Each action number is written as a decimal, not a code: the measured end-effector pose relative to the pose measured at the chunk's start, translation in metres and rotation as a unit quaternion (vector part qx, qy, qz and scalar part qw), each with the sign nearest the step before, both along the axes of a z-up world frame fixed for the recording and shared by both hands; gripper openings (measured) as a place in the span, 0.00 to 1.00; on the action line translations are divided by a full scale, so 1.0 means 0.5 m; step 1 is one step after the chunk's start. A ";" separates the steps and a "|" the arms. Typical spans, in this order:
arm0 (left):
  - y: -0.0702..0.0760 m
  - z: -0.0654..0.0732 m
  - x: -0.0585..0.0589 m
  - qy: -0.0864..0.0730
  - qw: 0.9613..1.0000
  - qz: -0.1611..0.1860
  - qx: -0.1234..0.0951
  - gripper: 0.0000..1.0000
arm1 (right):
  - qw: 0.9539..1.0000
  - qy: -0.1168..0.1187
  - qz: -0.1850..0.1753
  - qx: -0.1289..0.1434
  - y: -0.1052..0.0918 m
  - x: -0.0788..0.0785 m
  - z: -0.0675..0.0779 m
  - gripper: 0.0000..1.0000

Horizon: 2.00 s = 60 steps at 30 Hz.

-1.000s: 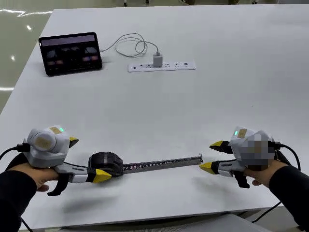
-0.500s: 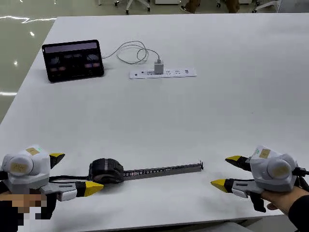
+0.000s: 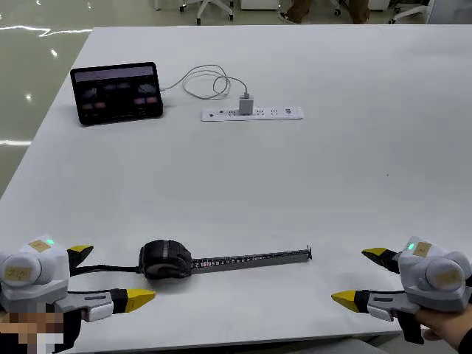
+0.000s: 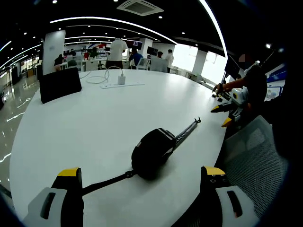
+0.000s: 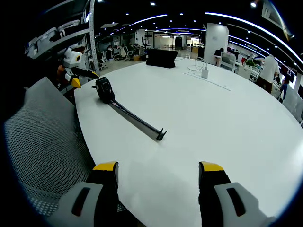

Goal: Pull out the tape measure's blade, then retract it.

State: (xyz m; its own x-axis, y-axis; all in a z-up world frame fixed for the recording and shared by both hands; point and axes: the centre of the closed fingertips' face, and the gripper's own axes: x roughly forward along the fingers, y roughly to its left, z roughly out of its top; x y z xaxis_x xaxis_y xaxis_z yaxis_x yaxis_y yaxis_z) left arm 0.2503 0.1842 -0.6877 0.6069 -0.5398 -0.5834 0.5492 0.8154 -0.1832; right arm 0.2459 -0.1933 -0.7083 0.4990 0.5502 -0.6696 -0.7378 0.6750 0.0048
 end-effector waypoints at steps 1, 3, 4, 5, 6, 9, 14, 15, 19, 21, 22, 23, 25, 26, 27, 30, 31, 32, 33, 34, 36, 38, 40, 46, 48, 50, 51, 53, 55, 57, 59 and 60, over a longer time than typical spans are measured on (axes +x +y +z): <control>0.000 0.001 -0.002 -0.001 1.000 0.000 0.001 1.00 | 1.000 0.000 -0.002 0.002 -0.002 -0.001 0.001 0.65; 0.001 0.003 -0.003 -0.003 1.000 0.002 0.001 1.00 | 1.000 0.000 -0.005 -0.002 -0.009 -0.006 -0.003 0.65; 0.001 0.004 -0.005 -0.004 1.000 0.002 0.002 1.00 | 1.000 0.000 -0.007 -0.002 -0.014 -0.009 -0.003 0.65; 0.002 0.005 -0.005 -0.006 1.000 0.000 0.004 1.00 | 1.000 0.000 -0.007 0.001 -0.016 -0.012 -0.003 0.66; 0.004 0.005 -0.006 -0.007 1.000 -0.001 0.006 1.00 | 1.000 0.001 -0.008 0.003 -0.019 -0.015 -0.004 0.66; 0.013 0.010 -0.015 -0.028 0.999 -0.012 0.016 1.00 | 1.000 -0.003 -0.013 0.011 -0.027 -0.026 0.003 0.70; 0.037 0.003 -0.040 -0.015 0.999 -0.018 0.024 1.00 | 1.000 -0.010 -0.013 0.016 -0.040 -0.033 0.019 0.75; 0.040 0.005 -0.042 -0.015 0.999 -0.018 0.025 1.00 | 1.000 -0.010 -0.015 0.015 -0.045 -0.033 0.022 0.75; 0.048 0.020 -0.046 -0.019 0.999 -0.012 0.024 1.00 | 1.000 -0.015 -0.018 0.019 -0.055 -0.037 0.038 0.77; 0.050 0.026 -0.045 -0.021 1.000 -0.006 0.022 1.00 | 0.999 -0.016 -0.019 0.020 -0.059 -0.041 0.045 0.79; 0.051 0.029 -0.043 -0.023 1.000 -0.002 0.020 1.00 | 0.999 -0.015 -0.020 0.021 -0.059 -0.046 0.048 0.80; 0.050 0.031 -0.042 -0.024 1.000 -0.001 0.019 1.00 | 1.000 -0.013 -0.019 0.020 -0.060 -0.049 0.049 0.82; 0.045 0.033 -0.040 -0.024 1.000 0.000 0.017 1.00 | 1.000 -0.012 -0.022 0.018 -0.064 -0.056 0.051 0.85; 0.042 0.034 -0.039 -0.025 1.000 -0.001 0.016 1.00 | 0.999 -0.010 -0.023 0.020 -0.066 -0.059 0.052 0.86; 0.038 0.034 -0.038 -0.026 1.000 -0.003 0.014 1.00 | 0.999 -0.007 -0.026 0.022 -0.070 -0.060 0.050 0.87; 0.034 0.031 -0.038 -0.025 1.000 -0.004 0.014 1.00 | 0.999 -0.007 -0.028 0.020 -0.072 -0.063 0.051 0.89; 0.033 0.030 -0.039 -0.026 1.000 -0.007 0.015 1.00 | 0.999 -0.007 -0.028 0.021 -0.071 -0.063 0.053 0.89; 0.032 0.026 -0.039 -0.026 0.999 -0.010 0.019 1.00 | 0.999 -0.007 -0.028 0.022 -0.069 -0.065 0.054 0.90; 0.033 0.024 -0.039 -0.024 0.999 -0.009 0.021 1.00 | 0.999 -0.008 -0.029 0.022 -0.069 -0.064 0.055 0.92; 0.034 0.023 -0.039 -0.022 1.000 -0.009 0.020 1.00 | 0.999 -0.007 -0.030 0.024 -0.068 -0.065 0.055 0.93; 0.032 0.025 -0.039 -0.022 1.000 -0.010 0.015 1.00 | 0.999 -0.002 -0.037 0.040 -0.061 -0.067 0.057 0.97; 0.032 0.025 -0.038 -0.020 1.000 -0.008 0.013 1.00 | 0.999 0.000 -0.036 0.041 -0.059 -0.070 0.057 1.00; 0.034 0.024 -0.036 -0.018 1.000 -0.007 0.013 1.00 | 0.999 0.000 -0.032 0.038 -0.056 -0.073 0.057 1.00; 0.035 0.023 -0.034 -0.015 1.000 -0.005 0.013 1.00 | 0.999 0.003 -0.033 0.034 -0.064 -0.077 0.053 1.00; 0.035 0.022 -0.034 -0.014 1.000 -0.006 0.014 1.00 | 0.999 0.003 -0.033 0.033 -0.066 -0.078 0.054 1.00; 0.034 0.020 -0.034 -0.011 1.000 -0.006 0.014 1.00 | 0.999 0.002 -0.032 0.030 -0.070 -0.079 0.055 1.00; 0.034 0.019 -0.034 -0.011 1.000 -0.006 0.014 1.00 | 0.999 0.002 -0.032 0.030 -0.070 -0.080 0.055 1.00; 0.033 0.016 -0.033 -0.010 1.000 -0.006 0.017 1.00 | 0.999 0.004 -0.029 0.025 -0.070 -0.082 0.053 0.99; 0.033 0.017 -0.027 -0.004 1.000 0.007 0.014 1.00 | 0.999 0.005 -0.027 0.023 -0.070 -0.081 0.052 0.98; 0.026 0.026 -0.014 -0.003 1.000 0.025 -0.003 1.00 | 0.999 0.007 -0.024 0.021 -0.066 -0.076 0.051 0.98; 0.015 0.030 -0.007 0.001 1.000 0.028 -0.005 1.00 | 1.000 0.008 -0.016 0.019 -0.059 -0.072 0.054 0.98; 0.009 0.031 -0.004 0.003 1.000 0.027 -0.005 1.00 | 1.000 0.009 -0.014 0.018 -0.058 -0.070 0.054 0.97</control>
